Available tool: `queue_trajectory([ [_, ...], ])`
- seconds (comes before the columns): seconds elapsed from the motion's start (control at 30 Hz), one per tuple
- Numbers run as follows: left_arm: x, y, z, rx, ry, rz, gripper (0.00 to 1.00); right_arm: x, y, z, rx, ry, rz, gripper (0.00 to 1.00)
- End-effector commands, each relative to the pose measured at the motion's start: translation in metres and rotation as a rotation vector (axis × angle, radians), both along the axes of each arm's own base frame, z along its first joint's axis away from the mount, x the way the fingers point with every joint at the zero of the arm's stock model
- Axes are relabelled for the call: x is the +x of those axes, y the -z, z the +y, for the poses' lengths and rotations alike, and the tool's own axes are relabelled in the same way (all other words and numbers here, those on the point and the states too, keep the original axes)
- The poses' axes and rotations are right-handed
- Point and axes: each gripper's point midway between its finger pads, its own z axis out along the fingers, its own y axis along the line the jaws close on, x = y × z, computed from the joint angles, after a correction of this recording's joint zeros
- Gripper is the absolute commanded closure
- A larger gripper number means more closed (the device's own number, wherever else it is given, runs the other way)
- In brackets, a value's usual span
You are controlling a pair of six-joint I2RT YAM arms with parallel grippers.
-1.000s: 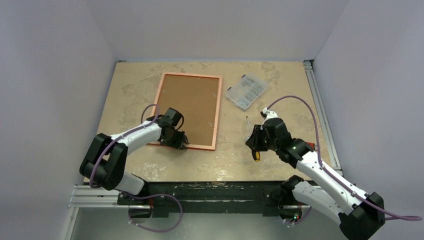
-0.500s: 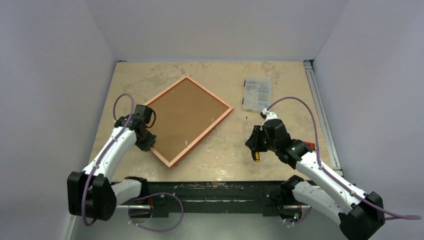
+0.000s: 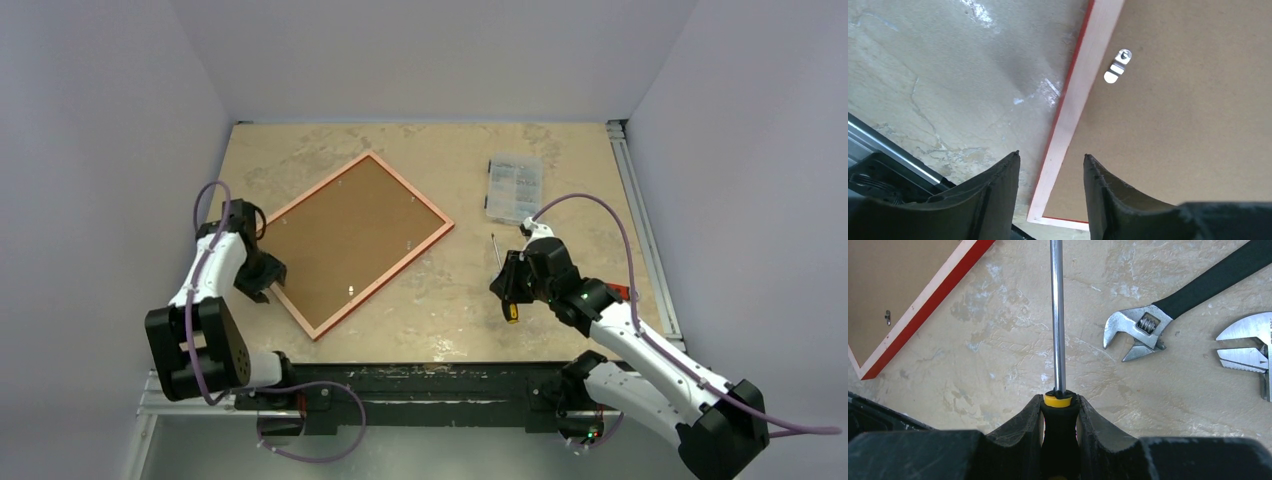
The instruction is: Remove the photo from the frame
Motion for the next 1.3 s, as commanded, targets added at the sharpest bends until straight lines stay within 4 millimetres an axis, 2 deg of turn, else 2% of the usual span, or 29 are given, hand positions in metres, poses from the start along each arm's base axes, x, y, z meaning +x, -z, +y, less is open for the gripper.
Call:
queue_trajectory([
  [0.0,0.019,-0.023,-0.007,-0.008,0.005,-0.158,0.49,0.007,-0.015,0.008,0.046,0.001,-0.042,1.00],
  [0.07,0.030,-0.034,-0.018,0.017,0.085,-0.200,0.47,0.008,-0.015,0.007,0.034,0.003,-0.039,1.00],
  [0.13,0.047,-0.043,-0.044,0.014,0.248,-0.246,0.47,0.010,-0.014,0.009,0.038,0.002,-0.037,1.00],
  [0.27,0.073,-0.056,-0.126,-0.121,0.606,-0.316,0.54,0.014,-0.015,0.013,0.044,0.004,-0.034,1.00],
  [0.33,0.084,-0.059,-0.163,-0.219,0.717,-0.353,0.55,0.012,-0.015,0.017,0.060,-0.012,-0.022,1.00],
  [0.43,0.104,-0.066,-0.211,-0.309,0.850,-0.414,0.53,0.011,-0.014,0.016,0.069,-0.004,-0.022,1.00],
  [0.5,0.112,-0.066,-0.237,-0.304,0.957,-0.438,0.50,0.010,-0.017,0.015,0.071,0.000,-0.022,1.00],
  [0.67,0.123,-0.039,-0.276,-0.247,1.121,-0.364,0.48,0.006,-0.021,0.012,0.081,0.008,-0.032,1.00],
  [0.9,0.119,-0.009,-0.305,-0.245,1.215,-0.288,0.49,0.006,-0.022,0.014,0.075,-0.006,-0.024,1.00],
  [1.07,0.102,0.010,-0.312,-0.245,1.258,-0.234,0.49,0.007,-0.022,0.014,0.069,-0.007,-0.024,1.00],
  [1.27,0.061,0.025,-0.321,-0.320,1.268,-0.221,0.52,0.008,-0.015,0.017,0.068,-0.015,-0.008,1.00],
])
